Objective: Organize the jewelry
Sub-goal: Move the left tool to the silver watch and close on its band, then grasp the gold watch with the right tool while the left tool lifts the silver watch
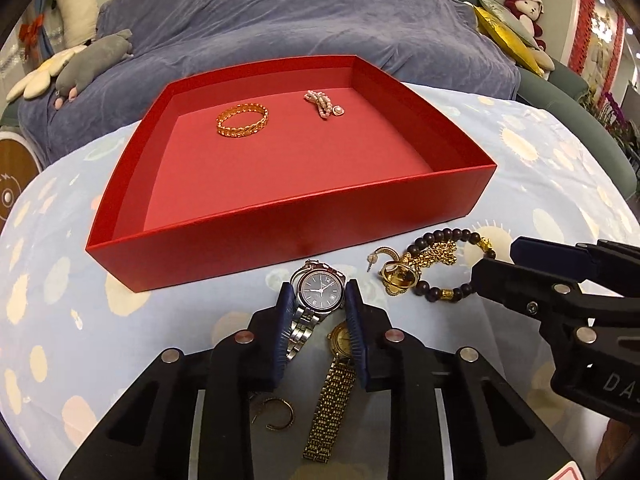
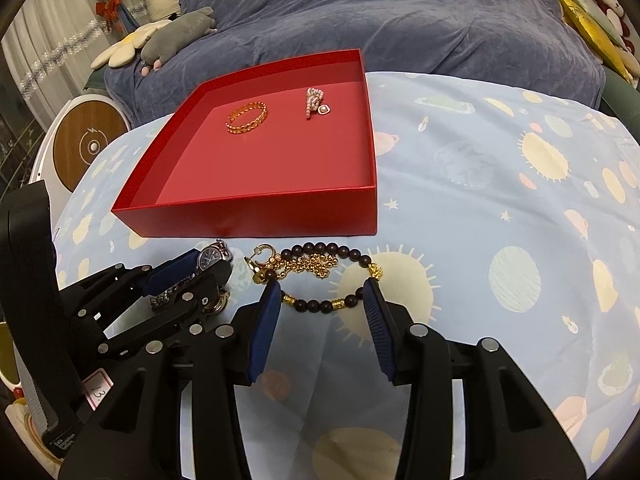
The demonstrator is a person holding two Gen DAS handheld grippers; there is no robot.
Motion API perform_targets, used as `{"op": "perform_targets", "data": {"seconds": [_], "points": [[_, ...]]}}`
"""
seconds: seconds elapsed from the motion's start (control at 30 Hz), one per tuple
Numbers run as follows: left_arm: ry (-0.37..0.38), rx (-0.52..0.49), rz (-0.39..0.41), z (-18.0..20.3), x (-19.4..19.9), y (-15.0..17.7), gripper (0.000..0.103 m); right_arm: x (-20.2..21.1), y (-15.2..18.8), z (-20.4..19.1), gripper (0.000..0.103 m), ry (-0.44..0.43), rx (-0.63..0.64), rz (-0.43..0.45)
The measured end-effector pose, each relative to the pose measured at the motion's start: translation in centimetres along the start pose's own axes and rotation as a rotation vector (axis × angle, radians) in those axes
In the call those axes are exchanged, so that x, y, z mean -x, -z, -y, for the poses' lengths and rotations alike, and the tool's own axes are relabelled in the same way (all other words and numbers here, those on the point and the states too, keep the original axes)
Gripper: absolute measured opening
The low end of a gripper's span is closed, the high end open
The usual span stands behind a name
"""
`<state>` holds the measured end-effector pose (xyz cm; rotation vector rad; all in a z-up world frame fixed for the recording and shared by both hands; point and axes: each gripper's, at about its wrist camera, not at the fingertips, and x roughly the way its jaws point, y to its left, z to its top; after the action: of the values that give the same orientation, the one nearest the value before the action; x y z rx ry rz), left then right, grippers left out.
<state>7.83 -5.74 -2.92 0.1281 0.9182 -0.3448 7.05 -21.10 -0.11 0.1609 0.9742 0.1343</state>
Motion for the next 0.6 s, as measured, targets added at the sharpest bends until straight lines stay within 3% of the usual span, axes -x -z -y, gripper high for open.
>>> {"op": "perform_targets", "data": {"seconds": [0.27, 0.53, 0.6], "points": [[0.042, 0.102, 0.011, -2.9, 2.8, 0.3, 0.023, 0.4, 0.7, -0.7, 0.042, -0.024, 0.021, -0.008], [0.006, 0.203, 0.06, -7.0, 6.6, 0.5, 0.022, -0.8, 1.9, -4.8, 0.037, -0.117, 0.076, -0.063], [0.01, 0.206, 0.074, -7.4, 7.1, 0.3, 0.0, -1.4, 2.1, -5.7, 0.036, -0.133, 0.078, -0.079]]}}
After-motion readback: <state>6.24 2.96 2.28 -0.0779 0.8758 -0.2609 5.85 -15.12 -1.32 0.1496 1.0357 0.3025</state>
